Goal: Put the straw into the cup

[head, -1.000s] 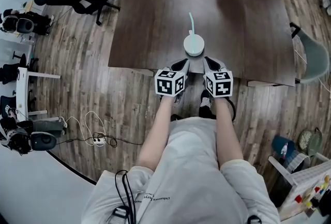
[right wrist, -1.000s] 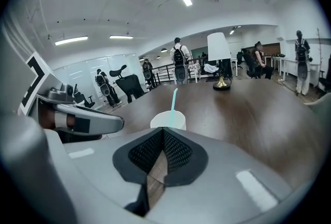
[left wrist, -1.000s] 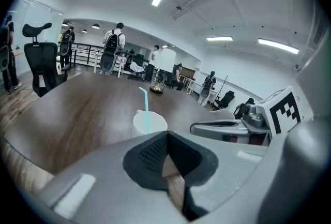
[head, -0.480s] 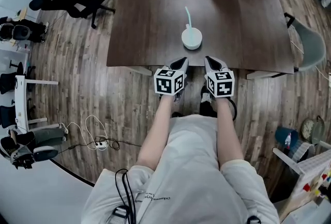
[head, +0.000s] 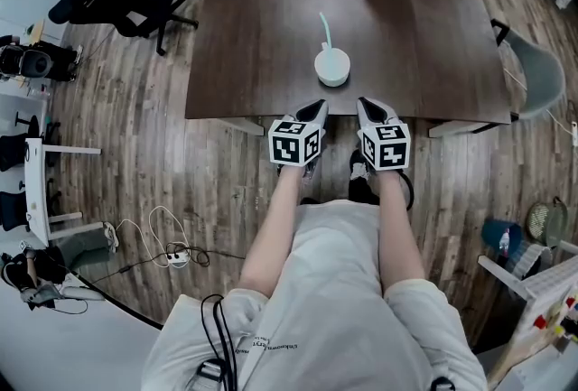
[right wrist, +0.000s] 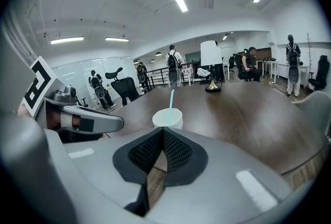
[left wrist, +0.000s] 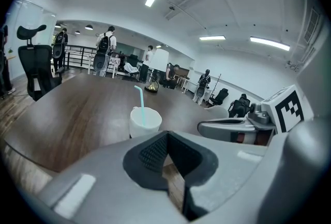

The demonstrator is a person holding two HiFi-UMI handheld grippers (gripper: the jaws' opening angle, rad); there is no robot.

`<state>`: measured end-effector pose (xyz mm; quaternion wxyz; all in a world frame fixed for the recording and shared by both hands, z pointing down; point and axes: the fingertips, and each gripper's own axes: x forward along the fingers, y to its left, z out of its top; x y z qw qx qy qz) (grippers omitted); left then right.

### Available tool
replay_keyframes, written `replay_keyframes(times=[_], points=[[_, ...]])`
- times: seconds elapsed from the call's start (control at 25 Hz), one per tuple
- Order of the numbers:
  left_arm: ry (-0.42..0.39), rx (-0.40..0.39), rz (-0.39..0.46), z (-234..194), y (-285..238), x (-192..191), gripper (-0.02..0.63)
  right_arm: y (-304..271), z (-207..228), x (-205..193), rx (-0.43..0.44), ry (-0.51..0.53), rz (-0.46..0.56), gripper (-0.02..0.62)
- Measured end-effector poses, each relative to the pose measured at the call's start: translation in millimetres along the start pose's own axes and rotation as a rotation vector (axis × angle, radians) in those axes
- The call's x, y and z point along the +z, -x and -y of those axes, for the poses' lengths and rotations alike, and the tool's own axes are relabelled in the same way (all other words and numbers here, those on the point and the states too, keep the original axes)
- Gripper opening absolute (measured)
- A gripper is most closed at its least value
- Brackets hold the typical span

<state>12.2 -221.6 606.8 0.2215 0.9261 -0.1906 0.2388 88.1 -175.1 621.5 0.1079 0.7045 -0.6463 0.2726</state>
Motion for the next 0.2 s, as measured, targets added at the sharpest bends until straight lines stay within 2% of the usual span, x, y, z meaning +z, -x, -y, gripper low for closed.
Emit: replay_keyframes(times=[0.2], points=[[0.002,-0.011,0.001,4.8,-6.8,4.0,0.002,1.9,7.1,2.9,-0.033,0.073,-0.013,0.023]])
